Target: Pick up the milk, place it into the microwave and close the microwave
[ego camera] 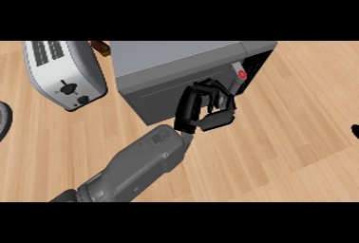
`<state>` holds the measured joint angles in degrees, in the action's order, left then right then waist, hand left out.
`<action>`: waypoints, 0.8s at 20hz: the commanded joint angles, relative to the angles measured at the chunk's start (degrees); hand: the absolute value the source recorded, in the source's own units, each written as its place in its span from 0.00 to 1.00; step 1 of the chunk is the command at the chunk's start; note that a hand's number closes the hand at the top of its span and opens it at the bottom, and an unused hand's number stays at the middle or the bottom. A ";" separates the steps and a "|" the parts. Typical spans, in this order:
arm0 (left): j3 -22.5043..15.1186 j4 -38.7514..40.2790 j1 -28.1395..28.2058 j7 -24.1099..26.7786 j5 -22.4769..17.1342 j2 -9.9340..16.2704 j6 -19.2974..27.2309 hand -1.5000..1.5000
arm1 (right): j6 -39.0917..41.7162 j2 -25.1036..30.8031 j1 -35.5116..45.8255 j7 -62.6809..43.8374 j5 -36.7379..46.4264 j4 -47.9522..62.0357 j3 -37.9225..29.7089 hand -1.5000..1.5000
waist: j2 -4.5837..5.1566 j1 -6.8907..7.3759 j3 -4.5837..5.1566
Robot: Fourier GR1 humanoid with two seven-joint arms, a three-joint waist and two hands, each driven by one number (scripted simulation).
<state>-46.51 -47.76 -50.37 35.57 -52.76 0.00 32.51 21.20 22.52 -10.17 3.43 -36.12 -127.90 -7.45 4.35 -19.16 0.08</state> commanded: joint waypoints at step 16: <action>-0.08 5.91 -4.98 2.25 -4.92 0.00 -1.34 1.00 | 1.02 3.52 3.05 -2.95 -6.61 -0.40 -1.65 0.00 | 1.03 -0.68 -0.08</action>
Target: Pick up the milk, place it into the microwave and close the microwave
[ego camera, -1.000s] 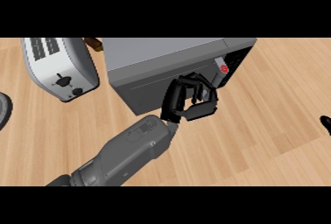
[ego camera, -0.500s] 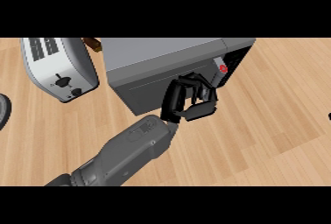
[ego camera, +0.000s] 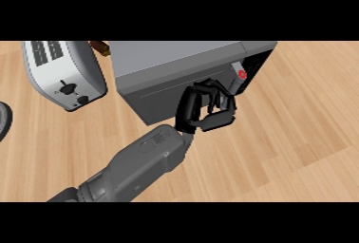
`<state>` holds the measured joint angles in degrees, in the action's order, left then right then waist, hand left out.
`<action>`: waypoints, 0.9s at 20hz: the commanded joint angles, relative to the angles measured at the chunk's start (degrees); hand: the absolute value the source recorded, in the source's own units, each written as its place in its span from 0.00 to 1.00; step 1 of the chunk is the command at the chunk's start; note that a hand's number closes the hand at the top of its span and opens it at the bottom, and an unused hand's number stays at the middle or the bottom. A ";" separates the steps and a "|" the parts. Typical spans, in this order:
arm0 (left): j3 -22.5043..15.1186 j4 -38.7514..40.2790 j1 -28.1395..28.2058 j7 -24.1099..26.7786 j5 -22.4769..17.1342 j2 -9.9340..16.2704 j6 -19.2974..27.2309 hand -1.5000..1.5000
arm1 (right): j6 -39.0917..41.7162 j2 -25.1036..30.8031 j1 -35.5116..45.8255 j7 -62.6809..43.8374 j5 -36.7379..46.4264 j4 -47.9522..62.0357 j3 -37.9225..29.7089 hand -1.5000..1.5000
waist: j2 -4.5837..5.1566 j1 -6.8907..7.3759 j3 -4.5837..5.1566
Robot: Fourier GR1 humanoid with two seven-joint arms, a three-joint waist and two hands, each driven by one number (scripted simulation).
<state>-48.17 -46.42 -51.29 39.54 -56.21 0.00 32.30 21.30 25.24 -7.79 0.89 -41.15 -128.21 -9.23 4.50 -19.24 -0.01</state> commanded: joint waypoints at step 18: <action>-0.04 6.57 -5.51 0.74 -4.45 0.00 -1.46 1.00 | 2.71 4.50 2.16 -2.83 -6.90 0.29 -1.32 0.00 | 0.87 -0.79 -0.02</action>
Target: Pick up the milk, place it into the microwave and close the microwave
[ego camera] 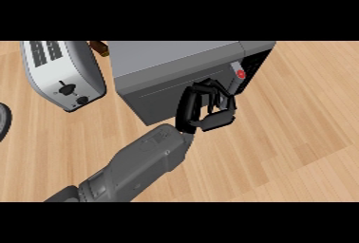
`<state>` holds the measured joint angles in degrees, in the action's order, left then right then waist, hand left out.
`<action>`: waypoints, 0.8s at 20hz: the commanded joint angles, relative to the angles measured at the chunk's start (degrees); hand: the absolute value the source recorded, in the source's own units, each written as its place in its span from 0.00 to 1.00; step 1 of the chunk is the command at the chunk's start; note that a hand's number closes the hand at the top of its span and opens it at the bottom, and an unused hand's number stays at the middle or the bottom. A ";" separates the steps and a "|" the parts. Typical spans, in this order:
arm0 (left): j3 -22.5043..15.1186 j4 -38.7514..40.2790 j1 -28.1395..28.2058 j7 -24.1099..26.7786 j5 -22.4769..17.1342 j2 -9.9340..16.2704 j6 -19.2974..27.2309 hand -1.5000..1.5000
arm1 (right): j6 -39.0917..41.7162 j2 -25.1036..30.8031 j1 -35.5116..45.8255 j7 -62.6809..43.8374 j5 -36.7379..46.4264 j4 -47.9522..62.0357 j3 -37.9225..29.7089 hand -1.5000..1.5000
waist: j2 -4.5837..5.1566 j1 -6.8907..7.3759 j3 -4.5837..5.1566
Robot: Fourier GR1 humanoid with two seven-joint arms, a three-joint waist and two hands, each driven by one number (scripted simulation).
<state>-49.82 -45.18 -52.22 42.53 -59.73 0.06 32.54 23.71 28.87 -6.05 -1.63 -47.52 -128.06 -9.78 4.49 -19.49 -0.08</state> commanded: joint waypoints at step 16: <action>-3.32 10.50 -5.42 -6.30 -2.36 -0.06 2.81 1.00 | 3.39 2.93 1.62 -1.10 -7.79 -0.34 -0.40 0.00 | 0.21 1.11 -0.11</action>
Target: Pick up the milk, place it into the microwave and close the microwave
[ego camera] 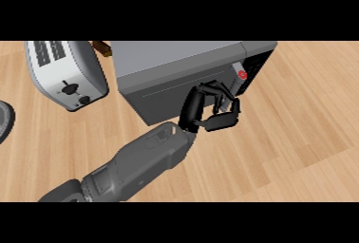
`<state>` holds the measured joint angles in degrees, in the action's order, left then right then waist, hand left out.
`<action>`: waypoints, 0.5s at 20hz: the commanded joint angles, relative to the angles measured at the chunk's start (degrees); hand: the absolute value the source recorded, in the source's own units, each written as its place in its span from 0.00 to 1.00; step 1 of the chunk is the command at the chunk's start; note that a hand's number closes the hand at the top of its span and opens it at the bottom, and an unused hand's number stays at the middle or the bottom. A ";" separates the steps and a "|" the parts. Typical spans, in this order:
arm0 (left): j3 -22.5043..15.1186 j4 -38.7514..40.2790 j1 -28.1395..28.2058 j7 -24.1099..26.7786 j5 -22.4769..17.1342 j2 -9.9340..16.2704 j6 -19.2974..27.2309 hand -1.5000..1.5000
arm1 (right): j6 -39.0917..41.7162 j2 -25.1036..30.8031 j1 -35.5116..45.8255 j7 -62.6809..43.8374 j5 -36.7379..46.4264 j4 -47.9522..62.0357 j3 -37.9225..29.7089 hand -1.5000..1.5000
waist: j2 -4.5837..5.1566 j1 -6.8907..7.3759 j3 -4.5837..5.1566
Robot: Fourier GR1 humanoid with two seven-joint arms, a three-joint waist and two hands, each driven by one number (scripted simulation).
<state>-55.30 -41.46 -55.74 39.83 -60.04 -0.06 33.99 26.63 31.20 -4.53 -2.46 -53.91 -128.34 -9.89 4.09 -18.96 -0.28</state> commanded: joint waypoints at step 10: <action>1.35 8.85 1.70 -3.51 -6.02 0.05 2.14 1.00 | -0.70 1.54 -2.18 -1.02 -3.32 -2.26 -3.35 0.00 | 0.01 4.15 0.39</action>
<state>-58.29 -41.58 -57.32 36.46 -63.22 -0.14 33.72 26.51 32.74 -5.58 -3.12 -56.30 -129.76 -12.63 3.73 -16.84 0.00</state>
